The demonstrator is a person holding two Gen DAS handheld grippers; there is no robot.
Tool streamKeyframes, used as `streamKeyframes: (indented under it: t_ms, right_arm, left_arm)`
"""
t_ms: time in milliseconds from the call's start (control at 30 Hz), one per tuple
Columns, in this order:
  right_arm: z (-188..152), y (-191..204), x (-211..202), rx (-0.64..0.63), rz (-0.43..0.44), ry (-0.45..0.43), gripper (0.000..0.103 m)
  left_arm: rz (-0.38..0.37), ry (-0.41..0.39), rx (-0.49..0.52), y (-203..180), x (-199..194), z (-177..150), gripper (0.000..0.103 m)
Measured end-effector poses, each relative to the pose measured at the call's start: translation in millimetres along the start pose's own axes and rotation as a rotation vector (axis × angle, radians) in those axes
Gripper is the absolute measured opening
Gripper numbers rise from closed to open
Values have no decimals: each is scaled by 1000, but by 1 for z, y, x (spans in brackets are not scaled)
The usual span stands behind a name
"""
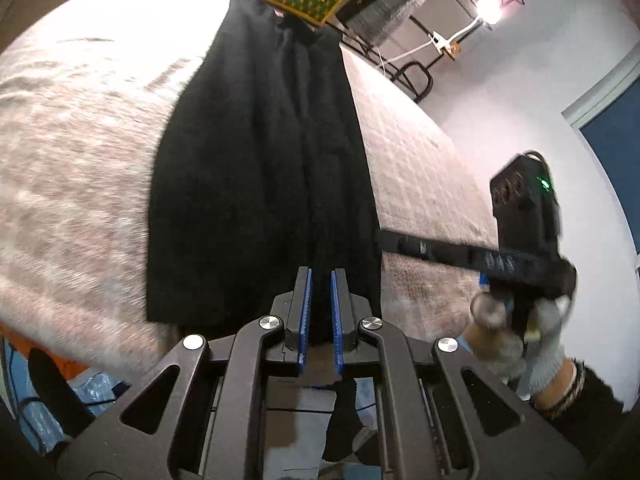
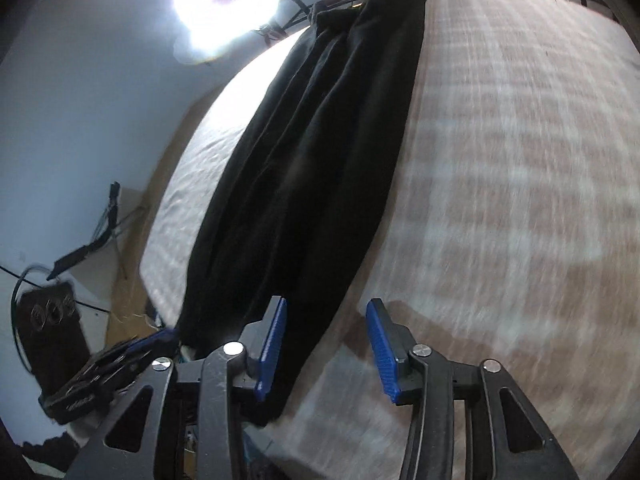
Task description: Fold large clothes
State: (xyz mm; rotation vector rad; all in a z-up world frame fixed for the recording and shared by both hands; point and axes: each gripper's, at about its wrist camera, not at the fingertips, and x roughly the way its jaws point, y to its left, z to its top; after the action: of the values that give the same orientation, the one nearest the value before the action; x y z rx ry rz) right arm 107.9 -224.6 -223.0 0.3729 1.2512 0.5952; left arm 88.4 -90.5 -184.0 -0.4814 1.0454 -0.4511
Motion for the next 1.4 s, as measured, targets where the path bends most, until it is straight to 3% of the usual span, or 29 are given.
streamKeyframes:
  t_ms: [133, 233, 367, 467, 567, 667, 800, 833, 867, 900, 1133, 1400]
  right_arm:
    - [-19, 14, 8, -42, 7, -15, 40]
    - [-16, 18, 15, -61, 22, -5, 9]
    - [-18, 20, 0, -45, -5, -26, 7]
    - [-19, 21, -32, -15, -1, -69, 6]
    - [-24, 22, -30, -63, -99, -48, 5]
    - [-29, 17, -6, -76, -189, 17, 5]
    - [-22, 17, -14, -96, -139, 12, 10]
    - [-19, 17, -19, -102, -137, 13, 19]
    - [-15, 17, -27, -111, -138, -15, 35]
    - [-11, 17, -34, -119, -141, -39, 37]
    - [49, -7, -80, -114, -173, -182, 35]
    - [153, 11, -65, -184, -219, -257, 42]
  left_arm:
    - [-1, 24, -9, 3, 17, 3, 6]
    - [23, 10, 25, -1, 22, 4, 3]
    - [13, -25, 17, -7, 8, 6, 1]
    - [49, -39, 79, -14, 4, 3, 1]
    - [89, 12, 85, -9, 25, -5, 1]
    - [106, 12, 115, -10, 26, -7, 1]
    - [111, -4, 137, -16, 6, -1, 1]
    - [110, -7, 145, -18, 0, 0, 1]
    - [107, -9, 161, -21, -6, 3, 1]
    - [102, -11, 188, -25, -14, 9, 1]
    - [105, -5, 243, -20, -44, 61, 1]
    - [136, -7, 234, 12, -14, 143, 2]
